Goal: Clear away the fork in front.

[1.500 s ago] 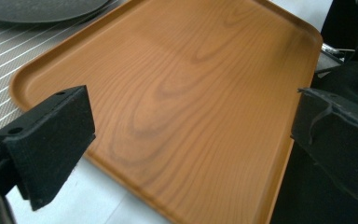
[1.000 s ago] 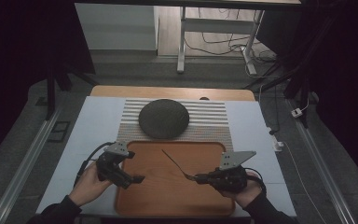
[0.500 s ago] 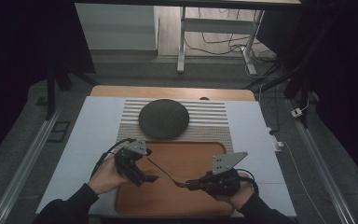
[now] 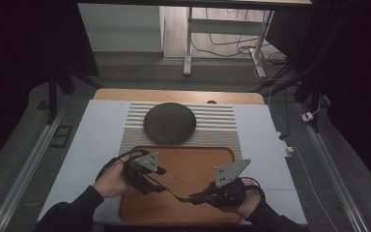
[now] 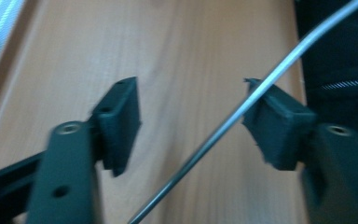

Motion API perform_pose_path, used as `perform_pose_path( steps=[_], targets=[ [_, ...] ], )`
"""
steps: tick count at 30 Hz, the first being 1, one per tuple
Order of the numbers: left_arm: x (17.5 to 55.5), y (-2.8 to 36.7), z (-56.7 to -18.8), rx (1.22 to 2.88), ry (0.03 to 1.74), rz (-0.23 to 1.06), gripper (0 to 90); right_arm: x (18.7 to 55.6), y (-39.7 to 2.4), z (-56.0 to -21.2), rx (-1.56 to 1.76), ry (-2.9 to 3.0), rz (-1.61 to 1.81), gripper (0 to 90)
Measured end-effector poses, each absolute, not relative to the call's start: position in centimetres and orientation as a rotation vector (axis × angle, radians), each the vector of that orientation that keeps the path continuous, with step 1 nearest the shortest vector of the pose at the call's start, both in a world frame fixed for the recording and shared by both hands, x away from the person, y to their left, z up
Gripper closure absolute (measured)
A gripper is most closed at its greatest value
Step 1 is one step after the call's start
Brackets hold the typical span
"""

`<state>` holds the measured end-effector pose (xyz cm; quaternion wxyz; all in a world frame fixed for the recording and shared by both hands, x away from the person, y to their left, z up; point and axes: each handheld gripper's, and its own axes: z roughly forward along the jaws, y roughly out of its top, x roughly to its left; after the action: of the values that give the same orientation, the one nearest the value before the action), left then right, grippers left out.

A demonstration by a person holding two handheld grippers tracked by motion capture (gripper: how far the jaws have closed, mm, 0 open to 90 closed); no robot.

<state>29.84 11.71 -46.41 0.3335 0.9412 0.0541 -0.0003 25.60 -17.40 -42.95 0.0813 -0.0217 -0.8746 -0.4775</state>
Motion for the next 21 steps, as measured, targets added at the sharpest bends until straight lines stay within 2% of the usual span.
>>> perform_pose_path(
  steps=[3,6,7,9,21],
  targets=[
    [29.7,11.7,-46.3,2.468,0.094,-0.014,49.1,25.6,-17.4,-42.9,-0.062,-2.616,-1.419,90.0],
    [29.6,11.7,-46.4,2.476,0.063,-0.039,61.0,25.7,-17.5,-43.0,-0.063,-2.612,-1.396,90.0],
    [29.6,11.6,-46.5,2.477,0.053,-0.045,61.0,25.7,-17.5,-43.0,-0.063,-2.612,-1.396,90.0],
    [29.4,11.4,-46.6,2.492,0.016,-0.051,67.4,25.8,-17.4,-43.1,-0.065,-2.609,-1.375,90.0],
    [29.0,10.6,-46.9,2.572,-0.145,-0.078,76.9,26.0,-17.3,-43.5,-0.059,-2.611,-1.332,88.3]
  ],
)
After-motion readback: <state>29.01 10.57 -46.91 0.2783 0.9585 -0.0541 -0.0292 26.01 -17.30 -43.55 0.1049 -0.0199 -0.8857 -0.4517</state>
